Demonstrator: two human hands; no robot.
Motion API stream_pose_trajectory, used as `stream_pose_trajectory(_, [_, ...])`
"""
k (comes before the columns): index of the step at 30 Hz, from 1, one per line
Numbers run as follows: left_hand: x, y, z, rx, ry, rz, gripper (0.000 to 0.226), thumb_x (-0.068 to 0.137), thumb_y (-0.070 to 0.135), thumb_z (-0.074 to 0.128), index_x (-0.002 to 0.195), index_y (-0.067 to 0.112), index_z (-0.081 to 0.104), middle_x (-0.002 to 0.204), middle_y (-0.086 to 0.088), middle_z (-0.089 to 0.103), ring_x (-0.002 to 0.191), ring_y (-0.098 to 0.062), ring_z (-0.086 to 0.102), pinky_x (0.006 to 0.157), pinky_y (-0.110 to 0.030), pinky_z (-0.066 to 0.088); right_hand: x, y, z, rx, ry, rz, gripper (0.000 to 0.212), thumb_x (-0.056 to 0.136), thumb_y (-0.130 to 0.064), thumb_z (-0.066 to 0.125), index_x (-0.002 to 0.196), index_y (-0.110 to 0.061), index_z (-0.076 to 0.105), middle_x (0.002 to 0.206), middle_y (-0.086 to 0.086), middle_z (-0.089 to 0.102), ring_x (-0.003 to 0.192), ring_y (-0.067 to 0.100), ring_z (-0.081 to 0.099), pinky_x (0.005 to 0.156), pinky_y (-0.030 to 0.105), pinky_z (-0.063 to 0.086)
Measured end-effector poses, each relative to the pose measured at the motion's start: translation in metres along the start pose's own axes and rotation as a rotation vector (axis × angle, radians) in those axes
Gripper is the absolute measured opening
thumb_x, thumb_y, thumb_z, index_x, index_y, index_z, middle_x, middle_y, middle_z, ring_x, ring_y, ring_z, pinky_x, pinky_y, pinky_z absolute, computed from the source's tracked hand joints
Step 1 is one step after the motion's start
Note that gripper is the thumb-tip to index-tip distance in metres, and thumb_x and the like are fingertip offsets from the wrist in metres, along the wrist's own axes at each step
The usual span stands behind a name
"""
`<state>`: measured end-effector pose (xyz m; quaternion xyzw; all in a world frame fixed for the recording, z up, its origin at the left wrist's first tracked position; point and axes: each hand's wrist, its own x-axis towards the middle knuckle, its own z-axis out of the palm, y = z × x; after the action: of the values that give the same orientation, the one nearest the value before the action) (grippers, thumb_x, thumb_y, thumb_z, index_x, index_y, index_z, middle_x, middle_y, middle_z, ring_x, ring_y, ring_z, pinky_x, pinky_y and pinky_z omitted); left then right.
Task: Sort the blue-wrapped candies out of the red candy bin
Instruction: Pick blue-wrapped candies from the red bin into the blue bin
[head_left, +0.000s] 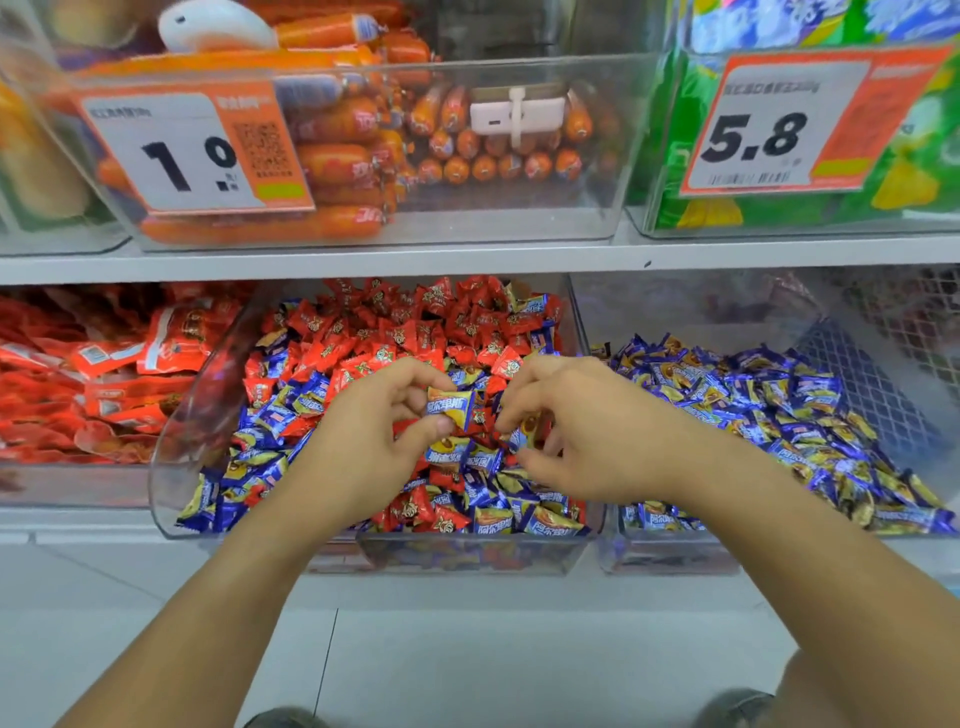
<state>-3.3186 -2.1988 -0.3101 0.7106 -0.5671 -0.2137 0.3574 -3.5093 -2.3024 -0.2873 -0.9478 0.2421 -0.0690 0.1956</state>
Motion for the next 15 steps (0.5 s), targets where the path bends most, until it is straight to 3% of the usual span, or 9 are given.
stream_pose_trajectory(3, [0.0,0.005,-0.001,-0.039,0.028,0.008,0.027,0.087,0.014,0.071,0.105,0.032,0.062,0.091,-0.007,0.059,0.081,-0.014,0.065,0.079,-0.028,0.053,0.002,-0.007,0.005,-0.207,-0.133,0.013,0.03,0.085,-0.041,0.068,0.106,-0.02,0.07,0.107,-0.003,0.056,0.09,0.005,0.053,0.082,0.031,0.048])
stream_pose_trajectory(6, [-0.001,0.009,0.0,-0.071,0.051,-0.007,0.028,0.086,0.012,0.072,0.104,0.031,0.063,0.09,-0.006,0.058,0.077,-0.008,0.067,0.075,-0.027,0.054,0.007,-0.018,0.013,-0.404,-0.233,0.037,0.04,0.083,-0.052,0.069,0.102,-0.016,0.065,0.105,0.0,0.047,0.082,0.02,0.048,0.065,0.033,0.039])
stream_pose_trajectory(8, [-0.002,0.01,0.001,-0.065,0.067,-0.008,0.028,0.086,0.012,0.073,0.104,0.03,0.064,0.088,-0.003,0.058,0.074,-0.006,0.067,0.073,-0.028,0.054,0.011,-0.024,0.021,-0.438,-0.26,0.035,0.036,0.085,-0.045,0.07,0.103,-0.015,0.065,0.107,0.003,0.042,0.075,0.022,0.041,0.064,0.032,0.034])
stream_pose_trajectory(10, [-0.002,0.01,0.003,-0.033,0.095,0.007,0.027,0.085,0.012,0.074,0.105,0.028,0.064,0.086,-0.001,0.058,0.07,-0.008,0.067,0.07,-0.024,0.051,0.015,-0.024,0.027,-0.399,-0.258,0.04,0.025,0.087,-0.031,0.071,0.104,-0.013,0.066,0.105,0.005,0.041,0.077,0.024,0.045,0.066,0.032,0.036])
stream_pose_trajectory(13, [-0.004,0.009,0.002,0.009,0.129,0.012,0.026,0.087,0.013,0.072,0.106,0.028,0.064,0.083,0.003,0.058,0.066,-0.011,0.065,0.064,-0.019,0.046,0.017,-0.019,0.025,-0.305,-0.239,0.073,0.017,0.087,-0.018,0.068,0.102,-0.012,0.072,0.107,0.007,0.054,0.09,0.024,0.057,0.073,0.033,0.047])
stream_pose_trajectory(15, [-0.005,0.008,0.001,0.009,0.142,0.01,0.026,0.087,0.013,0.072,0.107,0.027,0.064,0.083,0.002,0.058,0.068,-0.011,0.063,0.066,-0.02,0.047,0.016,-0.016,0.018,-0.247,-0.222,0.072,0.015,0.086,-0.017,0.069,0.098,-0.014,0.076,0.102,0.005,0.061,0.088,0.021,0.059,0.076,0.032,0.05])
